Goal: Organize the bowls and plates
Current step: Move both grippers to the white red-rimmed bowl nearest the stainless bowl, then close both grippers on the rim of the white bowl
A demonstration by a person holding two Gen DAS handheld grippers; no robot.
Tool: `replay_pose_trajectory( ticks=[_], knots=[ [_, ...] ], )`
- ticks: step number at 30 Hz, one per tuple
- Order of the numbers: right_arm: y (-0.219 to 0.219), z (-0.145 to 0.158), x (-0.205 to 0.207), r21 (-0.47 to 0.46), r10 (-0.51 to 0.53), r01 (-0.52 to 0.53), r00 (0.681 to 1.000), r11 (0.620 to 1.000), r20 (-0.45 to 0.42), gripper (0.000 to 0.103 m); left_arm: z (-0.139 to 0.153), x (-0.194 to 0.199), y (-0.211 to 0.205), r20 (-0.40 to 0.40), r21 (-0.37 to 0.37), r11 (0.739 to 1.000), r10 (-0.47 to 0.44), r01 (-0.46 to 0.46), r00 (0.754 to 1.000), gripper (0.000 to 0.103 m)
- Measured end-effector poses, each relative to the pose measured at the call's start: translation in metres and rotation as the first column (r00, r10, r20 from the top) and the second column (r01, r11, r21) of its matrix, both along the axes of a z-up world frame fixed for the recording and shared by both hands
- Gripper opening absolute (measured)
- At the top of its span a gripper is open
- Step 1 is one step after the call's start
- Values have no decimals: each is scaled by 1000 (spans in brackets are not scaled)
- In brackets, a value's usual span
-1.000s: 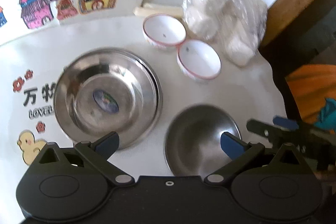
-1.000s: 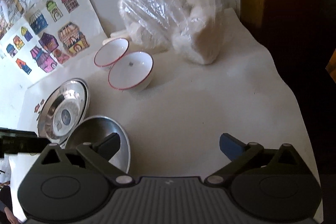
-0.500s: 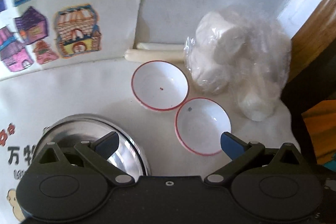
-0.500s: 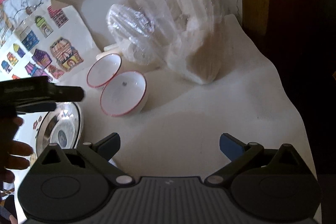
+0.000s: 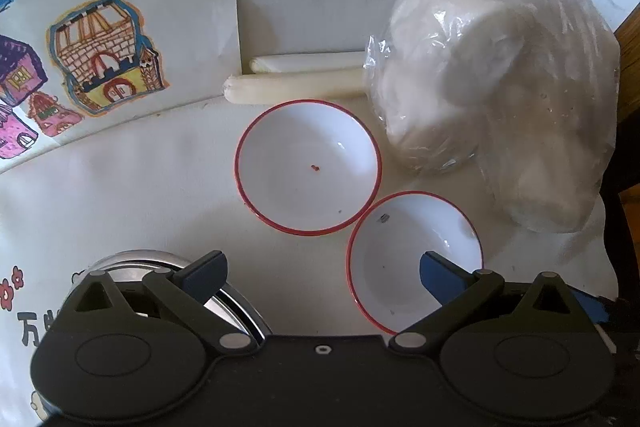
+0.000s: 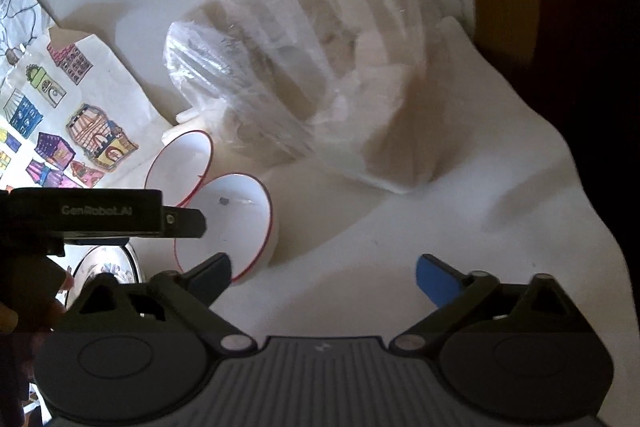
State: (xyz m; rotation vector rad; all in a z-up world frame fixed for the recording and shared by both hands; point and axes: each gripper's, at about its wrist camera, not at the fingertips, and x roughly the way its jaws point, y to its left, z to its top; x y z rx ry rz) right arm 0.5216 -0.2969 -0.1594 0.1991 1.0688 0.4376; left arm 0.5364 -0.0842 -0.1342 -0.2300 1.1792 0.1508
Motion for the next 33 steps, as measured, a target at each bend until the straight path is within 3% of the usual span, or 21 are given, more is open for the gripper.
replay_pose_trajectory(
  ticks=[2, 12, 17, 20, 24, 29, 33],
  knots=[
    [4, -1, 1, 7, 1, -1, 1000, 1000, 5, 83, 0, 0, 0, -4, -14, 1000, 1, -1, 1000, 101],
    [17, -8, 11, 33, 30, -29, 999, 999, -17, 67, -7, 7, 2, -4, -26, 1000, 7, -7, 1000, 89],
    [20, -10, 16, 47, 42, -41, 999, 998, -20, 59, -10, 5, 2, -4, -84, 996, 6, -6, 1000, 82],
    [21, -10, 17, 62, 44, -43, 999, 997, -24, 48, -14, 5, 3, -13, -114, 993, 13, -14, 1000, 73],
    [24, -11, 19, 77, 55, -52, 998, 996, -26, 38, -18, 5, 6, -23, -154, 988, 25, -28, 999, 52],
    [27, -12, 23, 82, 71, -68, 997, 994, -40, 32, -26, 4, 9, -47, -217, 974, 51, -60, 998, 47],
    [29, -14, 26, 82, 86, -82, 995, 993, -46, 26, -31, 6, 12, -60, -235, 968, 71, -83, 996, 33]
  ],
)
